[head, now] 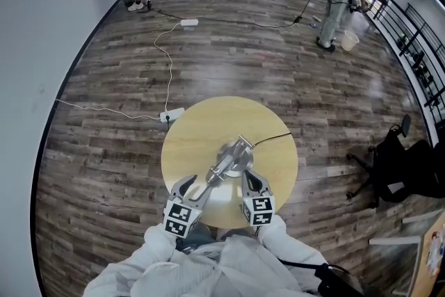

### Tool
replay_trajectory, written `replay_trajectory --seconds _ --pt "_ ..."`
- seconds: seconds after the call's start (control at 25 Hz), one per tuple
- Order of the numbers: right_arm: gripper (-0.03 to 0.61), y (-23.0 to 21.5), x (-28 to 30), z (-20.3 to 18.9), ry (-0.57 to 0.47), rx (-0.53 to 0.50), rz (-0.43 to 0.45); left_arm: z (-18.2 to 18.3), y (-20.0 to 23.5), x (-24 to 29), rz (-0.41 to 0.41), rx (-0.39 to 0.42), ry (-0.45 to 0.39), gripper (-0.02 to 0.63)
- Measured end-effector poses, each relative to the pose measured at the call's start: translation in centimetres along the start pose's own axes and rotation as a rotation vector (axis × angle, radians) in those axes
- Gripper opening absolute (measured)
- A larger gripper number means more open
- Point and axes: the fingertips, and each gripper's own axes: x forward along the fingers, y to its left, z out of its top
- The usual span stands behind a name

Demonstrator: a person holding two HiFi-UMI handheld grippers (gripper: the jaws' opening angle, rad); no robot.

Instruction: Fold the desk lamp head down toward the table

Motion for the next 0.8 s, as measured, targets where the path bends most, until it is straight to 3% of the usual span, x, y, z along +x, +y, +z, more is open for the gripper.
replay_trajectory --seconds 0.04,0.12,0.16,0.28,0.4,0.68,0.8 --pt "0.012 0.5 -1.1 0.5 -0.027 0.036 0.003 0.8 -0.5 -0.7 0.004 -0.052 -0.058 0.187" --pt "0.012 1.4 -2.2 0.7 -0.053 0.100 0.007 1.7 -1.1 -0.9 0.022 -0.111 -0.138 0.024" --pt "0.012 1.7 -2.3 0.7 -0.058 0.117 0.004 1.8 -1.3 -0.5 0.039 -0.115 -0.149 0.002" --pt "0.012 2.4 -2.9 0.8 -0.067 0.137 -0.013 1.6 -2.1 0.6 0.075 -0.100 -0.132 0.002" --pt "0.012 3.2 -3.9 1.2 -0.074 0.131 0.000 1.6 -3.2 0.4 0.050 -0.094 -0.125 0.002" --pt "0.012 2.0 -7.4 2.9 -0.134 0.173 -0.027 1.9 -5.2 -1.3 0.058 -0.159 -0.130 0.002" --pt "0.012 1.8 -8.9 4.0 -0.172 0.181 -0.034 3.0 -6.8 -2.1 0.041 -0.112 -0.149 0.002"
